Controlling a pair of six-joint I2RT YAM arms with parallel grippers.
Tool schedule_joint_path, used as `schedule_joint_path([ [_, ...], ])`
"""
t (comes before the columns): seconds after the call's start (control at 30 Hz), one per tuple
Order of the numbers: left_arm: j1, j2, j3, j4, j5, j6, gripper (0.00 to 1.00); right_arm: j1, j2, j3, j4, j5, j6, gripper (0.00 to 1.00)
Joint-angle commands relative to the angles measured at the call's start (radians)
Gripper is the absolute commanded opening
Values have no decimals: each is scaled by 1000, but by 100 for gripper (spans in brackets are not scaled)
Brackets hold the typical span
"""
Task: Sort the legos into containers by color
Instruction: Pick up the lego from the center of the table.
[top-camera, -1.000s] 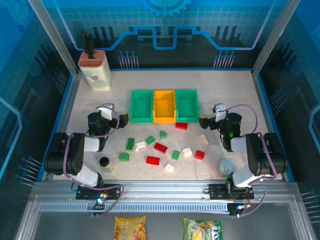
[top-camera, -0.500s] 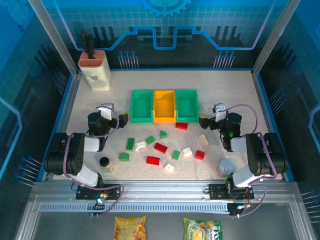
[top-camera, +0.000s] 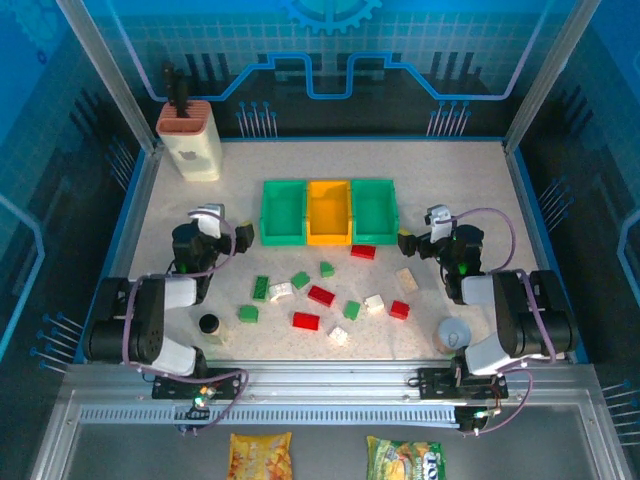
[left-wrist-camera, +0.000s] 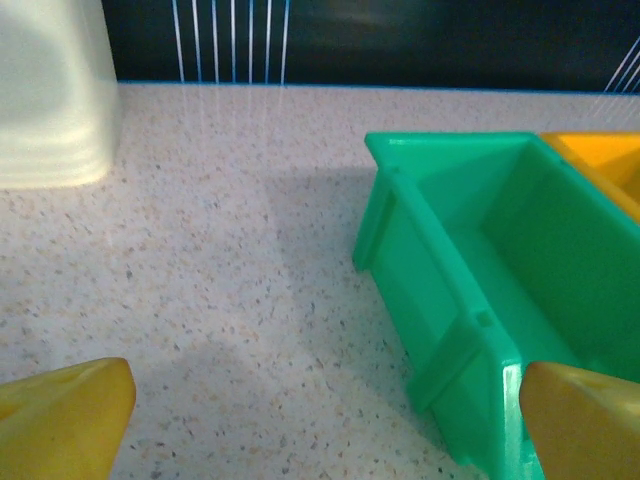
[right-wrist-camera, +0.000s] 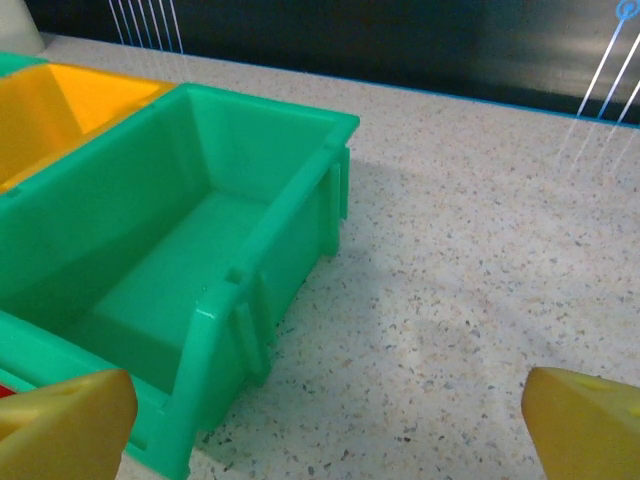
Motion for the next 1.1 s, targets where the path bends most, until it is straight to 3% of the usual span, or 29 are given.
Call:
schedule_joint_path([
  [0.0, -6, -65, 2, -65, -42, -15, 99, 15, -68, 16, -75, 21, -20, 100],
  [0.13, -23, -134, 25, -178, -109, -31, 99, 26, -131, 59, -221, 46, -7, 100],
  [0.27, -32, -207, 104, -408, -181, -99, 99, 51, -186, 80, -326, 100, 16, 100],
  [0.4, -35, -265, 209, -690, -201, -163, 99, 93, -237, 176, -585, 173, 57, 99],
  [0.53, -35, -313, 278, -865, -197, -185, 99, 164, -256, 260, -799, 238, 67, 98],
  [0.87, -35, -362, 516, -1253, -182, -208, 99, 319, -245, 409, -1113, 367, 374, 95],
  [1.07, -33, -378, 628, -1357, -183, -166, 99, 435, -194, 477, -1237, 476, 560, 94],
])
